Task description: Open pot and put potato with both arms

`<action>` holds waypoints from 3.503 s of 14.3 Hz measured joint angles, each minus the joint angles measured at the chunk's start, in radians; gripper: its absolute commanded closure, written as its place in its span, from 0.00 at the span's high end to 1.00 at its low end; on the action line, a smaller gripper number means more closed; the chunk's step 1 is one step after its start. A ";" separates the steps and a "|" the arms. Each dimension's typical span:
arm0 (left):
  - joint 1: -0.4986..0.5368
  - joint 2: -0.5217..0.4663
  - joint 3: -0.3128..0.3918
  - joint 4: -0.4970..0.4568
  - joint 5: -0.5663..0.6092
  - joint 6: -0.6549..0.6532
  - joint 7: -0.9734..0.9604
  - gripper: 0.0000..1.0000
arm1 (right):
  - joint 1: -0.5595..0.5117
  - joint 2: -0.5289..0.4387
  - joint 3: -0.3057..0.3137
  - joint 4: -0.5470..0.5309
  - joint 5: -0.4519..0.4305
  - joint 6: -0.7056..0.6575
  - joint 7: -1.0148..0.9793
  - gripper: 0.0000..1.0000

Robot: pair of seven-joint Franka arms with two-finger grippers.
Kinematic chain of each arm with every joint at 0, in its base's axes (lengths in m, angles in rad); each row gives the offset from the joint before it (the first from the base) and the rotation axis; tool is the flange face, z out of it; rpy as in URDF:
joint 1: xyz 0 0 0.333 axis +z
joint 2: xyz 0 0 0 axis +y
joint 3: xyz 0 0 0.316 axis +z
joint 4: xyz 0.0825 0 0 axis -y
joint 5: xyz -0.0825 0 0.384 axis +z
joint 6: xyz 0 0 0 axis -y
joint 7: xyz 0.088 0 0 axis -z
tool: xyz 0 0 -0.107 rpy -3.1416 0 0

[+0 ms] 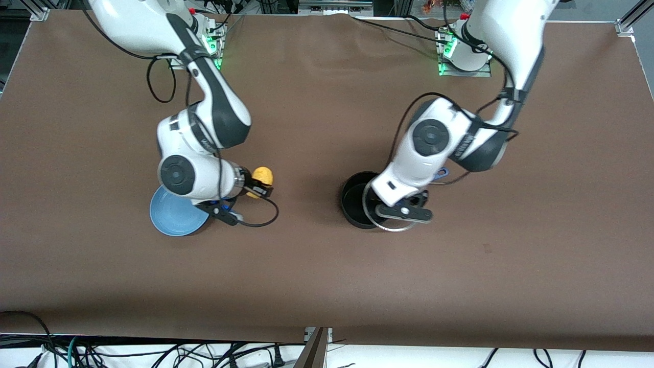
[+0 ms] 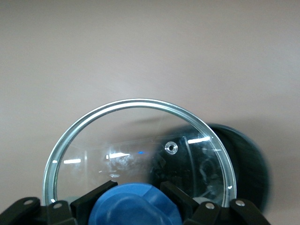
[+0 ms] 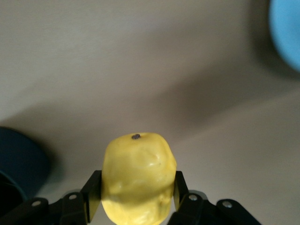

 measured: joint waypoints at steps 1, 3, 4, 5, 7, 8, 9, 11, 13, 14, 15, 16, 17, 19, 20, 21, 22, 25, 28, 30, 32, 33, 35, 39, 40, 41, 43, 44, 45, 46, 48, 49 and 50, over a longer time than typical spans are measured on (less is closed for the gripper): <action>0.052 -0.012 0.003 -0.001 -0.003 -0.005 0.073 0.48 | 0.025 0.011 0.003 0.000 0.025 0.047 0.052 0.36; 0.154 -0.030 0.020 -0.010 -0.005 -0.018 0.238 0.48 | 0.070 0.035 0.018 0.002 0.114 0.150 0.131 0.36; 0.194 -0.036 0.047 -0.020 -0.014 -0.018 0.340 0.48 | 0.093 0.049 0.029 0.006 0.154 0.216 0.162 0.36; 0.223 -0.038 0.091 -0.027 -0.058 -0.018 0.461 0.49 | 0.122 0.068 0.037 0.017 0.181 0.292 0.199 0.38; 0.252 -0.037 0.222 -0.047 -0.216 -0.018 0.737 0.49 | 0.187 0.122 0.043 0.068 0.202 0.430 0.298 0.52; 0.259 -0.034 0.288 -0.064 -0.291 -0.018 0.873 0.48 | 0.217 0.156 0.044 0.107 0.202 0.481 0.348 0.69; 0.264 -0.029 0.347 -0.082 -0.350 -0.018 1.009 0.47 | 0.245 0.192 0.044 0.147 0.202 0.524 0.386 0.82; 0.270 -0.013 0.427 -0.125 -0.395 -0.013 1.183 0.47 | 0.285 0.246 0.044 0.197 0.202 0.593 0.412 0.99; 0.273 0.012 0.464 -0.175 -0.396 0.045 1.262 0.47 | 0.292 0.264 0.042 0.214 0.202 0.611 0.413 1.00; 0.277 0.030 0.472 -0.199 -0.396 0.089 1.293 0.48 | 0.288 0.264 0.038 0.220 0.202 0.610 0.413 1.00; 0.282 0.048 0.475 -0.216 -0.396 0.118 1.319 0.50 | 0.281 0.263 0.035 0.229 0.202 0.599 0.413 1.00; 0.286 0.065 0.476 -0.226 -0.396 0.134 1.335 0.54 | 0.270 0.260 0.030 0.239 0.200 0.569 0.413 1.00; 0.286 0.078 0.476 -0.231 -0.396 0.142 1.342 0.66 | 0.255 0.253 0.027 0.247 0.189 0.533 0.409 1.00; 0.285 0.091 0.474 -0.231 -0.396 0.148 1.348 1.00 | 0.217 0.227 0.024 0.265 0.111 0.439 0.374 1.00; 0.284 0.090 0.474 -0.230 -0.396 0.148 1.349 1.00 | 0.202 0.202 0.013 0.270 0.066 0.370 0.349 1.00; 0.284 0.090 0.475 -0.226 -0.396 0.149 1.349 1.00 | 0.192 0.174 -0.016 0.270 0.037 0.286 0.314 1.00; 0.284 0.087 0.475 -0.219 -0.396 0.148 1.349 1.00 | 0.178 0.147 -0.047 0.269 0.030 0.197 0.247 1.00; 0.280 0.054 0.472 -0.188 -0.396 0.101 1.346 1.00 | 0.125 0.059 -0.103 0.246 0.030 -0.031 0.021 1.00; 0.258 -0.009 0.461 -0.101 -0.396 -0.075 1.246 1.00 | 0.104 -0.066 -0.159 0.197 0.018 -0.201 -0.128 1.00; 0.241 -0.059 0.427 -0.055 -0.370 -0.177 1.079 1.00 | 0.084 -0.199 -0.185 0.106 -0.029 -0.273 -0.270 1.00; 0.235 -0.129 0.341 -0.032 -0.286 -0.268 0.851 1.00 | 0.040 -0.358 -0.192 -0.033 -0.082 -0.305 -0.412 1.00; 0.228 -0.173 0.296 -0.023 -0.255 -0.326 0.728 1.00 | 0.018 -0.438 -0.192 -0.102 -0.112 -0.314 -0.474 1.00; 0.215 -0.258 0.235 -0.006 -0.233 -0.440 0.553 1.00 | -0.037 -0.571 -0.178 -0.200 -0.165 -0.351 -0.589 1.00; 0.210 -0.380 0.218 0.068 -0.233 -0.658 0.431 1.00 | -0.253 -0.694 -0.068 -0.254 -0.231 -0.407 -0.819 1.00; 0.209 -0.394 0.217 0.091 -0.233 -0.709 0.393 1.00 | -0.277 -0.702 -0.063 -0.255 -0.239 -0.410 -0.860 1.00; 0.209 -0.404 0.212 0.108 -0.233 -0.745 0.358 1.00 | -0.289 -0.707 -0.063 -0.255 -0.247 -0.411 -0.881 1.00; 0.207 -0.412 0.198 0.117 -0.232 -0.765 0.317 1.00 | -0.293 -0.708 -0.063 -0.254 -0.261 -0.413 -0.888 1.00; 0.206 -0.409 0.195 0.115 -0.232 -0.766 0.314 1.00 | -0.293 -0.708 -0.062 -0.253 -0.265 -0.413 -0.888 1.00; 0.207 -0.404 0.195 0.113 -0.232 -0.766 0.314 1.00 | -0.293 -0.708 -0.061 -0.251 -0.268 -0.413 -0.888 1.00; 0.209 -0.399 0.196 0.112 -0.232 -0.766 0.314 1.00 | -0.293 -0.708 -0.061 -0.247 -0.276 -0.413 -0.888 1.00; 0.211 -0.386 0.197 0.112 -0.232 -0.766 0.314 1.00 | -0.293 -0.708 -0.060 -0.236 -0.290 -0.413 -0.888 1.00; 0.210 -0.381 0.196 0.112 -0.232 -0.766 0.314 1.00 | -0.293 -0.706 -0.060 -0.232 -0.297 -0.413 -0.888 1.00; 0.210 -0.376 0.196 0.113 -0.232 -0.766 0.314 1.00 | -0.293 -0.702 -0.059 -0.229 -0.307 -0.412 -0.888 1.00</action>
